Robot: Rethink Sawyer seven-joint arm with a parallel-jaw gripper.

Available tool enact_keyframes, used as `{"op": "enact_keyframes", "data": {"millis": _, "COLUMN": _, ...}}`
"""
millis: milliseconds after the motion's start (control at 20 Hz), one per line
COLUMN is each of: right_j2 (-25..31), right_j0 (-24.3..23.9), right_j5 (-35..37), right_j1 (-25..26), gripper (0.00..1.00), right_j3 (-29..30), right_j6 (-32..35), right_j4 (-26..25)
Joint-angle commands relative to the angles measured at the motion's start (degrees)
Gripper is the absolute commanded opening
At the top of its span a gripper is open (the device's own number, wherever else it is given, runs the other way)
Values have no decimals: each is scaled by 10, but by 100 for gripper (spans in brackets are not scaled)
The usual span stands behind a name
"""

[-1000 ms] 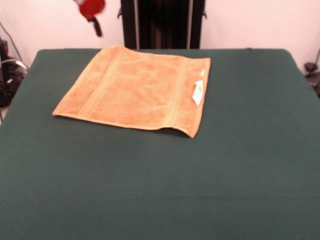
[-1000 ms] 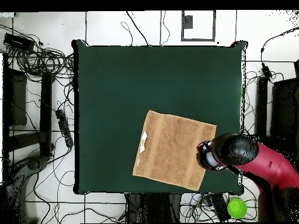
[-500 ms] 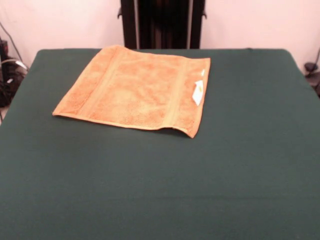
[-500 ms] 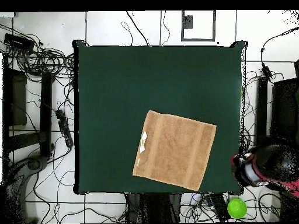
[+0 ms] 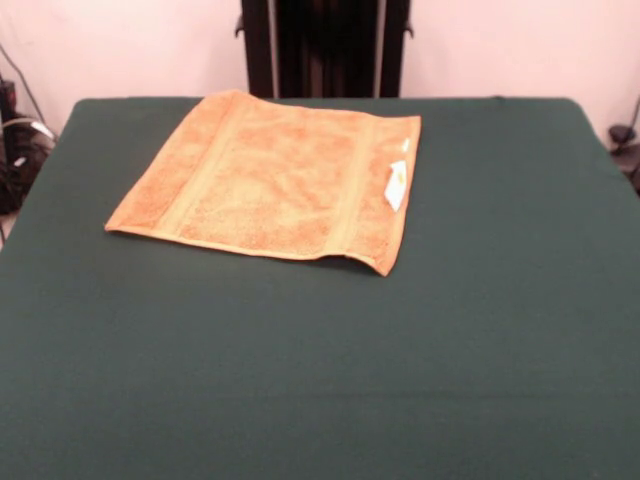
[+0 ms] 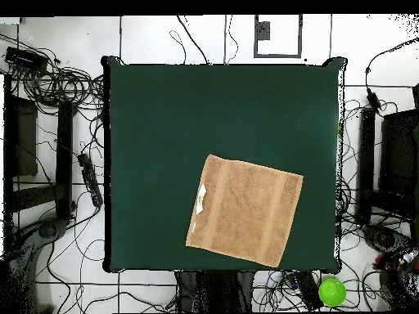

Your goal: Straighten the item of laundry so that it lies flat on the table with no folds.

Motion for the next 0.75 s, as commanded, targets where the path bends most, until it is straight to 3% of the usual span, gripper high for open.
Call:
{"op": "enact_keyframes", "data": {"millis": 50, "right_j2": 60, "right_j0": 6, "right_j5": 90, "right_j1": -51, "gripper": 100, "right_j3": 8, "right_j6": -243, "right_j4": -18}}
{"op": "enact_keyframes", "data": {"millis": 750, "right_j2": 49, "right_j0": 17, "right_j5": 80, "right_j1": -79, "gripper": 100, "right_j3": 19, "right_j6": -248, "right_j4": -29}}
